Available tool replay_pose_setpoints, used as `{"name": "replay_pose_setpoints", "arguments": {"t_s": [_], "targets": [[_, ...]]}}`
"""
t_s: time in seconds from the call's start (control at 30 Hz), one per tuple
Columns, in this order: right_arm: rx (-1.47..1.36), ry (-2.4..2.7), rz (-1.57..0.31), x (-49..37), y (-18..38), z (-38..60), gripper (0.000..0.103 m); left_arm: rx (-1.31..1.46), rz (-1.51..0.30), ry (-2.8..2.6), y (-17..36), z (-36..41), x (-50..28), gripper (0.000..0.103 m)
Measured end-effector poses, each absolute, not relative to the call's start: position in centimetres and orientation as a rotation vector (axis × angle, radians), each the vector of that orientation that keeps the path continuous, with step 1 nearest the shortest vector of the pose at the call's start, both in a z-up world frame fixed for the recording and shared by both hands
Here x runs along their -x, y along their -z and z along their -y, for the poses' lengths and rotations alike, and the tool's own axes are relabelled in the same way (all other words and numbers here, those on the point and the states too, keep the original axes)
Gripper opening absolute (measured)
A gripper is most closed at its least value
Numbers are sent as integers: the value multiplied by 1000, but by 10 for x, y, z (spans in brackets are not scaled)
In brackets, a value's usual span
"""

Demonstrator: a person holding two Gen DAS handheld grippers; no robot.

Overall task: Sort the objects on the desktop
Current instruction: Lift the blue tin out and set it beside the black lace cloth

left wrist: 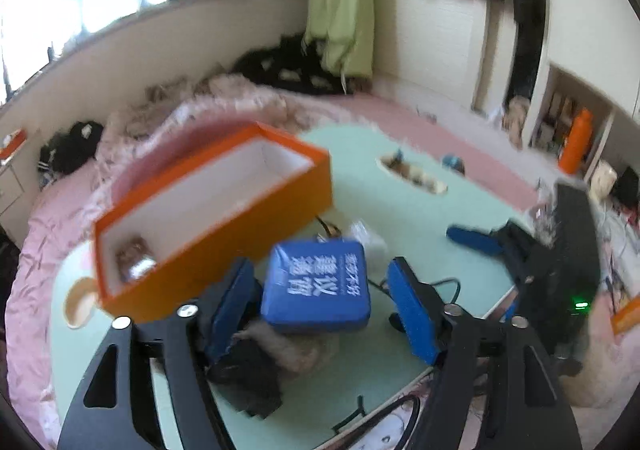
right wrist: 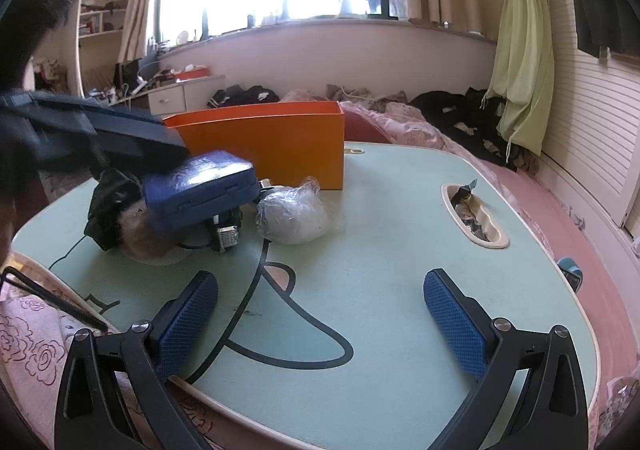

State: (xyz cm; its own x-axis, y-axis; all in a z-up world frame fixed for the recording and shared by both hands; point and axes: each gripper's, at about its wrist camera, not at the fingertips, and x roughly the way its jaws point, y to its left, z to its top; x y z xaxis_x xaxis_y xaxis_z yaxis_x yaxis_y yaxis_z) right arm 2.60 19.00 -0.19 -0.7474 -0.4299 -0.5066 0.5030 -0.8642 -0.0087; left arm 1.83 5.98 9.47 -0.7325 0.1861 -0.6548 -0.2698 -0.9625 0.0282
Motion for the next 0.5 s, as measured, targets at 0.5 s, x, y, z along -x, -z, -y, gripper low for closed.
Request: {"name": "replay_pose_setpoints", "arguments": {"t_s": [0.5], "targets": [[-686,2536,-196,-26,2,-191,103,1307,27,-2786,-18,3,-52,90]]}}
